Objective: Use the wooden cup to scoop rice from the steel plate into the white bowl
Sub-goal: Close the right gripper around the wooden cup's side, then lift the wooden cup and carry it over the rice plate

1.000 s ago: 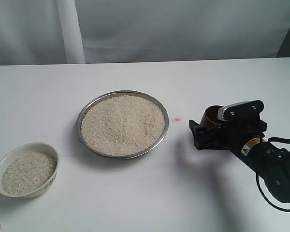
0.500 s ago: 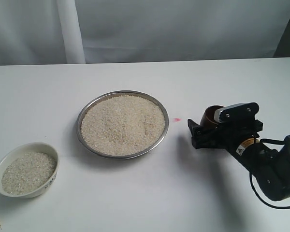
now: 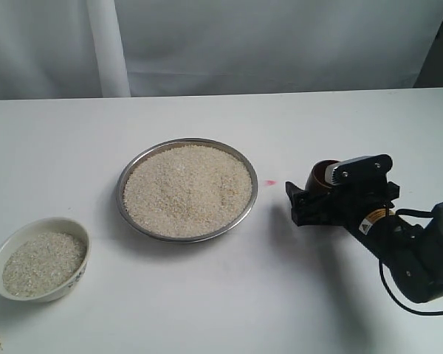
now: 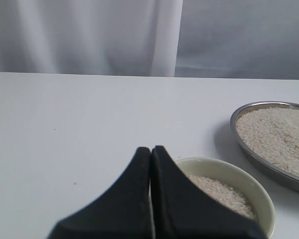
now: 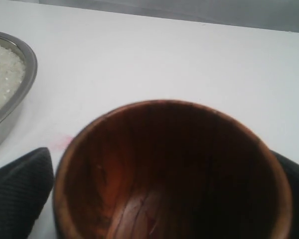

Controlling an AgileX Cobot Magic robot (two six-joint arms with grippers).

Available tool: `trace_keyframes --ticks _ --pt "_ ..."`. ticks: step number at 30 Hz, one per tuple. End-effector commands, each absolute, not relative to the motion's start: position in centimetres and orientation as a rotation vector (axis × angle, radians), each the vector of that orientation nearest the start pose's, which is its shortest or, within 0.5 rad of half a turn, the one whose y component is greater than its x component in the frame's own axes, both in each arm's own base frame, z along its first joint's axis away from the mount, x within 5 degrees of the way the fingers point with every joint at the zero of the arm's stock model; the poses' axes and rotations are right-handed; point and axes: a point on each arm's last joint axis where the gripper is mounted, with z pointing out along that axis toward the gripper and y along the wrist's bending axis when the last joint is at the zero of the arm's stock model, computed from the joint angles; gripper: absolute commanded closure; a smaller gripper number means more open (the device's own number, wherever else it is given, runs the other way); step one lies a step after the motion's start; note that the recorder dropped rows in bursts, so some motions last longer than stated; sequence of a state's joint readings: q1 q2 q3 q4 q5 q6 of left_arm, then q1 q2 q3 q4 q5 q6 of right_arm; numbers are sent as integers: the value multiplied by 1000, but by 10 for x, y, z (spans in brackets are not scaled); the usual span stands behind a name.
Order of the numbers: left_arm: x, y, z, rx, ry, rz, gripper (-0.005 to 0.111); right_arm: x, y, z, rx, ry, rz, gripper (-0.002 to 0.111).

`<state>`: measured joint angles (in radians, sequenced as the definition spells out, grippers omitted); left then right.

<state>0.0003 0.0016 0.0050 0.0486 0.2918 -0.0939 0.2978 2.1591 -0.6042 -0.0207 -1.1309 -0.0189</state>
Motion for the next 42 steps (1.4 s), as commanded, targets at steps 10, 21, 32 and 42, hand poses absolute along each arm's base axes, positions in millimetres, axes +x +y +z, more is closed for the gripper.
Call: trace_keyframes --ticks 10,21,32,42 --pt "55 1 187 -53 1767 -32 107 308 94 57 -325 1912 191 48" --pt "55 1 187 -53 1767 -32 107 308 95 58 -325 1896 193 108" --pt "55 1 187 -53 1767 -32 107 308 96 138 -355 1859 195 108" --pt "55 1 187 -53 1767 -32 107 310 89 272 -545 2224 -20 108"
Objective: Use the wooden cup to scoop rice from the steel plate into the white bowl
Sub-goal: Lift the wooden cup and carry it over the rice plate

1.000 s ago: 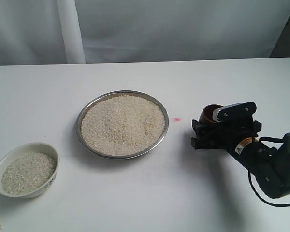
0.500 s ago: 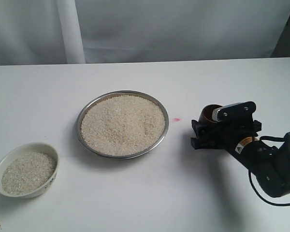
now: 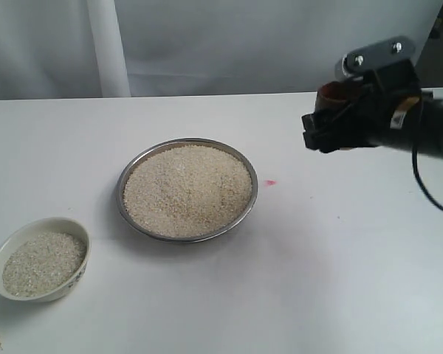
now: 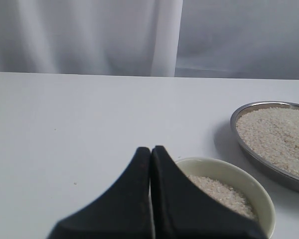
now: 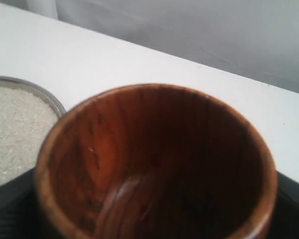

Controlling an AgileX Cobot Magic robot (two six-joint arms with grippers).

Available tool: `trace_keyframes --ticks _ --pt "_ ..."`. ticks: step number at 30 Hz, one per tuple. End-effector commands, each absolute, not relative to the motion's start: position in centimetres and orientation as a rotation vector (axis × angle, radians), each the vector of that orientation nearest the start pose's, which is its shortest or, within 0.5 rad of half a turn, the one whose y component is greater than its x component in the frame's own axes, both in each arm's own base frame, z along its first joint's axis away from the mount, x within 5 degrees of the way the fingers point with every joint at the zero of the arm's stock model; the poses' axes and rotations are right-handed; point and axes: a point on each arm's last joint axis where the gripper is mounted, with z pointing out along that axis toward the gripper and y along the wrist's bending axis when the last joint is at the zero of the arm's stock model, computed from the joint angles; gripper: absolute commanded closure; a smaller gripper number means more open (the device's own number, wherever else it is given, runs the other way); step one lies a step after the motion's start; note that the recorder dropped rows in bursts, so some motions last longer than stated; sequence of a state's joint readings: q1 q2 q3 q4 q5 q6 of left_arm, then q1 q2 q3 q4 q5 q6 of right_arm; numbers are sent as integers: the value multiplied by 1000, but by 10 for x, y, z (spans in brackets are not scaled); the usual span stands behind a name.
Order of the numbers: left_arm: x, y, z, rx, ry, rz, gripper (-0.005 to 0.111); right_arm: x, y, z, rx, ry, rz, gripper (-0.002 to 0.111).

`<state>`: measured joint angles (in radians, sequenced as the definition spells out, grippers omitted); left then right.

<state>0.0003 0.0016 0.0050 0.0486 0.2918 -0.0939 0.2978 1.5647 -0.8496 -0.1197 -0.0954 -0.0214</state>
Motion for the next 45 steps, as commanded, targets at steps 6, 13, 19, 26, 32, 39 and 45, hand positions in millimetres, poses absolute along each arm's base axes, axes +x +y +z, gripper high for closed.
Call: trace_keyframes --ticks 6,13,19,26,32,39,45 --pt "55 1 187 -53 1767 -32 107 298 89 321 -783 2335 -162 108" --pt "55 1 187 -53 1767 -32 107 293 107 342 -1026 2248 -211 108" --pt "55 1 187 -53 1767 -32 107 298 136 347 -1232 2102 -240 108" --pt "55 1 187 -53 1767 -32 107 332 172 339 -1358 2053 -277 108" --pt "55 1 187 -53 1767 -32 107 358 212 330 -1525 1945 -320 108" --pt "55 1 187 -53 1767 -32 107 380 257 292 -1747 1849 -548 108" --pt "55 1 187 -53 1767 -32 107 388 285 238 -1984 1671 -879 108"
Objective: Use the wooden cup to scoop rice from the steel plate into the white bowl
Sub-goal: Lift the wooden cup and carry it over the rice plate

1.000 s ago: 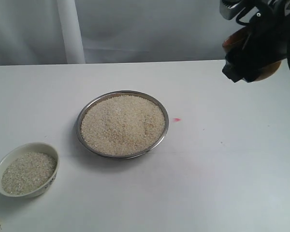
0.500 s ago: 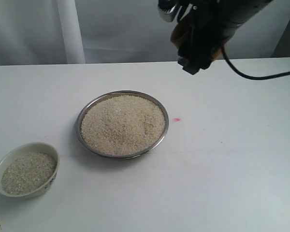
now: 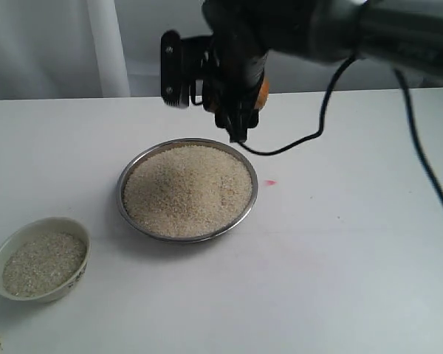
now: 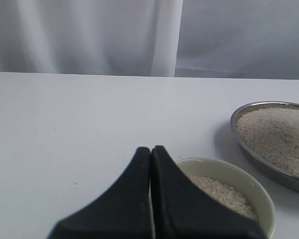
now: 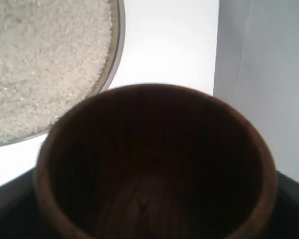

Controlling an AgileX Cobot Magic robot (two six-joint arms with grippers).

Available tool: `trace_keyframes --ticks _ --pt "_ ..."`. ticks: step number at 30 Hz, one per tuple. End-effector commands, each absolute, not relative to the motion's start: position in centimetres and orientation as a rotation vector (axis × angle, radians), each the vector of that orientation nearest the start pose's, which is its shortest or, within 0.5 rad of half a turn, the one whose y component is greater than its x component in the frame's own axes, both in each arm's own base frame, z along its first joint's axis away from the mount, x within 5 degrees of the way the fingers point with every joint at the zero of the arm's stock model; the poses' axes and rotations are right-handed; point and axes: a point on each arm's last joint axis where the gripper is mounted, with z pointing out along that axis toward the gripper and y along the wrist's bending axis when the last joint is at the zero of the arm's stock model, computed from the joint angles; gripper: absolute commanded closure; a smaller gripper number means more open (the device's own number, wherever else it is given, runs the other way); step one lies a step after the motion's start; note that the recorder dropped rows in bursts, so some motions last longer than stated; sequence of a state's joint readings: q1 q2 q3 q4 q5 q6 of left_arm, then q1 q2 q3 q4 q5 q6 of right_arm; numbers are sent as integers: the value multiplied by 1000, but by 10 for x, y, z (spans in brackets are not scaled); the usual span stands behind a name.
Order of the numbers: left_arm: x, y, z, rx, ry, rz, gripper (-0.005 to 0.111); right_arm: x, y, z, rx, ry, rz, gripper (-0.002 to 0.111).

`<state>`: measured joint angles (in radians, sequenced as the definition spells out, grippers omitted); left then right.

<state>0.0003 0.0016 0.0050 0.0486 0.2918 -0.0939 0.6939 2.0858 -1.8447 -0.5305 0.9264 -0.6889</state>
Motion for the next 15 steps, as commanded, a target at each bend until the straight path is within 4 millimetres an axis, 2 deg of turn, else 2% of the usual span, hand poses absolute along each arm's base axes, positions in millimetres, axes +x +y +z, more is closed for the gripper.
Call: trace_keyframes --ticks 1,8,15 --pt "55 1 187 -53 1767 -32 107 389 288 231 -2016 1635 -929 108" --pt "55 1 187 -53 1767 -32 107 394 307 188 -2173 1397 -1201 108" --pt "55 1 187 -53 1767 -32 107 397 313 168 -2226 1329 -1207 108"
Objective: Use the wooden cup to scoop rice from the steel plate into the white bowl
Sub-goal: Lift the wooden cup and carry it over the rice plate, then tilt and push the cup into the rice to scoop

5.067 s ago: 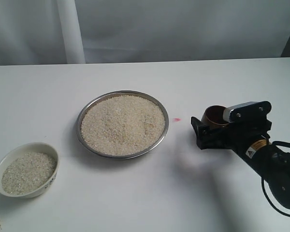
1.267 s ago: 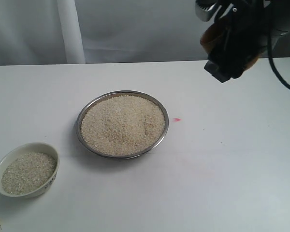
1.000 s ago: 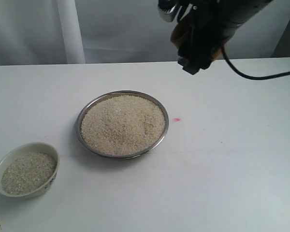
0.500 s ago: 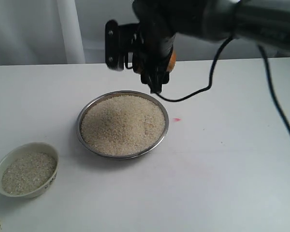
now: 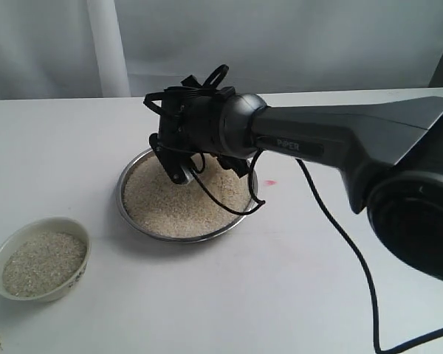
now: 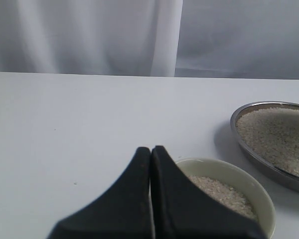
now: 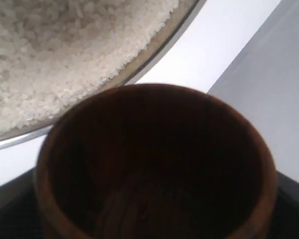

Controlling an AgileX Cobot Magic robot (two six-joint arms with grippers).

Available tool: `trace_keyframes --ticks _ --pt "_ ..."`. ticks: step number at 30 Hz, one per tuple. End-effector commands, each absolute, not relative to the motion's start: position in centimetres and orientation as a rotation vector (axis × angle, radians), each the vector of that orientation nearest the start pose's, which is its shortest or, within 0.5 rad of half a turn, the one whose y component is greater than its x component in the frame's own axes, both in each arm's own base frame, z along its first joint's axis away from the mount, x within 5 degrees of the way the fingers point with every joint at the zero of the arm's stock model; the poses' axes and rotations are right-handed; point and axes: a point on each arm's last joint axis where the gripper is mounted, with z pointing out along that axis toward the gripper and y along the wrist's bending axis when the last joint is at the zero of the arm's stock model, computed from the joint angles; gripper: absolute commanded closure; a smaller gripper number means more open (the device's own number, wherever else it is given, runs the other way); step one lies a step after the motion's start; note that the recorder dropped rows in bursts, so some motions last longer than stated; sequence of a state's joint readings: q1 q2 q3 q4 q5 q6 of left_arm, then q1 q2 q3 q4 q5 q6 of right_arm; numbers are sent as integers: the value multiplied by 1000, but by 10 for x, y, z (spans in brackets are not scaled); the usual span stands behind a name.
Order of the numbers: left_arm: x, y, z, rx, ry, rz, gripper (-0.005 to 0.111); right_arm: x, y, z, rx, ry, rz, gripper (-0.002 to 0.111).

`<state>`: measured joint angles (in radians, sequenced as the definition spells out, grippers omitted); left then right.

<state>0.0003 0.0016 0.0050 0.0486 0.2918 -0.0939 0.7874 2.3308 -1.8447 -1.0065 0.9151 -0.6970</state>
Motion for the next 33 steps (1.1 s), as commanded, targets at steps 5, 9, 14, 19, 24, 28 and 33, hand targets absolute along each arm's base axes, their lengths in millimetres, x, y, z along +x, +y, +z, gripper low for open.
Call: trace_keyframes --ticks 5,9,14,19,24,28,33 --pt "55 1 187 -53 1767 -32 107 398 317 155 -2247 1300 -1182 108" --pt "55 1 187 -53 1767 -32 107 400 320 146 -2263 1249 -1182 108" --pt "55 1 187 -53 1767 -32 107 402 323 148 -2257 1191 -1186 108" --pt "55 1 187 -53 1767 -32 107 402 326 148 -2253 1159 -1180 108" --pt "55 1 187 -53 1767 -32 107 403 328 148 -2250 1125 -1162 108" --pt "55 1 187 -53 1767 -32 107 406 324 148 -2246 1131 -1161 108" --pt "55 1 187 -53 1767 -32 107 413 315 148 -2239 1160 -1171 108"
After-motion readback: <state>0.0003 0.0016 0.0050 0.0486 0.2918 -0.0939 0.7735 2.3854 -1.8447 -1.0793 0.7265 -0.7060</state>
